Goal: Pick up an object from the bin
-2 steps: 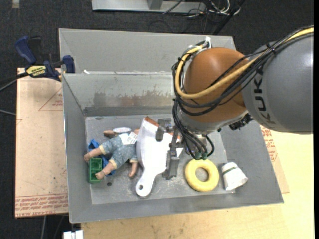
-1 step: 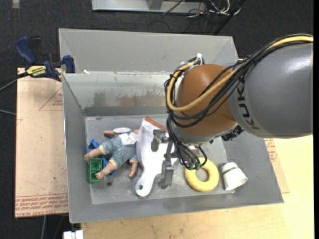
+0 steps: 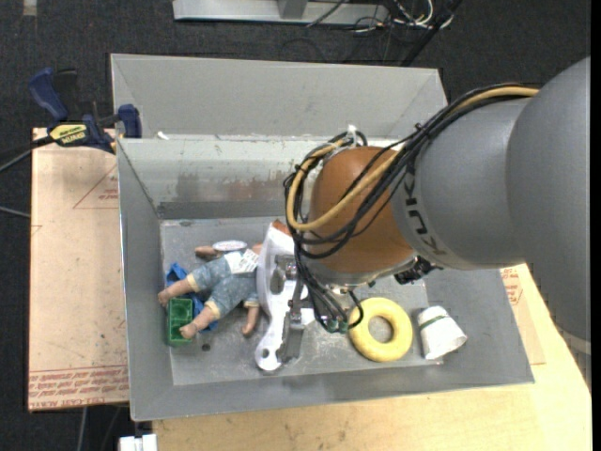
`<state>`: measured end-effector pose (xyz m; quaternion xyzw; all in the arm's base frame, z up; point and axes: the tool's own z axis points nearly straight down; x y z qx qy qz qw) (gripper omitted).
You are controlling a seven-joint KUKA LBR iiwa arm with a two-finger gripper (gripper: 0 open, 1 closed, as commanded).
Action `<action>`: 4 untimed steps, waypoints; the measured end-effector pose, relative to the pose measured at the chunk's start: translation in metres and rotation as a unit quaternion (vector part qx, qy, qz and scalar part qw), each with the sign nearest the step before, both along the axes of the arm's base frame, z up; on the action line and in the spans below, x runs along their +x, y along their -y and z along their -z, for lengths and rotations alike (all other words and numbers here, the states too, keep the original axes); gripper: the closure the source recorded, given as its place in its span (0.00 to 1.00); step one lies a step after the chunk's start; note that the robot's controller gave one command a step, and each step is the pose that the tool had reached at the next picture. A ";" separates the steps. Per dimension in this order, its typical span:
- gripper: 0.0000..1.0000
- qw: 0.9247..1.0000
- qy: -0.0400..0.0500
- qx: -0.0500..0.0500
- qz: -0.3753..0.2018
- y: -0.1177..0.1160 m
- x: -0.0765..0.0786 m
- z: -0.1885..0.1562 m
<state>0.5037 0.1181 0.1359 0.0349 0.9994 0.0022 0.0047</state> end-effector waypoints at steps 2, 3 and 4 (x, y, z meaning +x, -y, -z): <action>1.00 0.964 0.003 -0.002 -0.265 -0.042 -0.005 0.065; 1.00 0.964 0.003 -0.002 -0.265 -0.042 -0.005 0.066; 1.00 0.967 0.007 -0.001 -0.253 -0.046 -0.022 0.064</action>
Offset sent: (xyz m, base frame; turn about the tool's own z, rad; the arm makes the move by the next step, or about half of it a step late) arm -0.0059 0.0415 -0.0659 -0.5398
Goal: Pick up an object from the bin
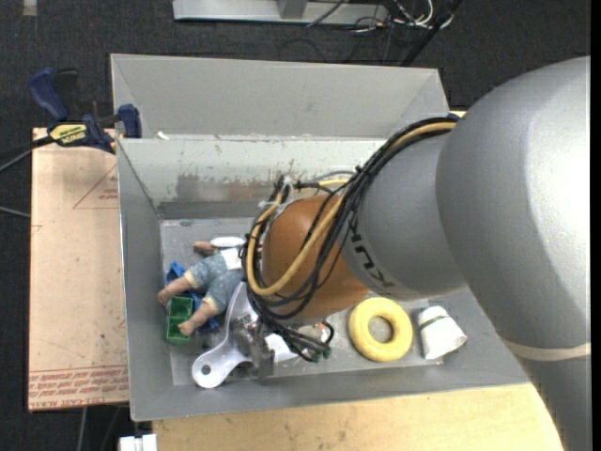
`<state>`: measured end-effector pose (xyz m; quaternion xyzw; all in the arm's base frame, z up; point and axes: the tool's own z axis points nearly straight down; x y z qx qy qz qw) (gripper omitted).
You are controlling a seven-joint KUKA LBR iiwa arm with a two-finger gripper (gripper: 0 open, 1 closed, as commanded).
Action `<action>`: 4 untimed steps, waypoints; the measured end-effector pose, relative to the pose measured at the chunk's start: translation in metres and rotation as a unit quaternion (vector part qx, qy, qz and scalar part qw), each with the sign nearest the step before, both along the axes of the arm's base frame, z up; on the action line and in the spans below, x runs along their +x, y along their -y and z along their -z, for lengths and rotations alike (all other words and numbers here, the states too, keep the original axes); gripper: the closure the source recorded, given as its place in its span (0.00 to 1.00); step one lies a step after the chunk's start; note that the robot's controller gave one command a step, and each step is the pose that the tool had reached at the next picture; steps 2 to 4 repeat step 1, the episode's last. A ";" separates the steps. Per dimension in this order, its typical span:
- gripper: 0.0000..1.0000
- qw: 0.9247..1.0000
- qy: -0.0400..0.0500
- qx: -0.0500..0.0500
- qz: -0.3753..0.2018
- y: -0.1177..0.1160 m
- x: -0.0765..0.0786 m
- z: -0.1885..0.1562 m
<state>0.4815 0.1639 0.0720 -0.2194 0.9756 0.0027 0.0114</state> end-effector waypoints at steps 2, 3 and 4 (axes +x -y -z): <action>1.00 1.000 0.000 0.000 0.000 0.000 0.000 0.000; 1.00 1.000 0.000 0.000 0.000 0.000 0.000 0.000; 1.00 1.000 0.000 0.000 0.000 0.000 0.000 0.000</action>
Offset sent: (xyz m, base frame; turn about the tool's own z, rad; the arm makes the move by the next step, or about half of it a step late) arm 0.0165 -0.0111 0.0902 0.1216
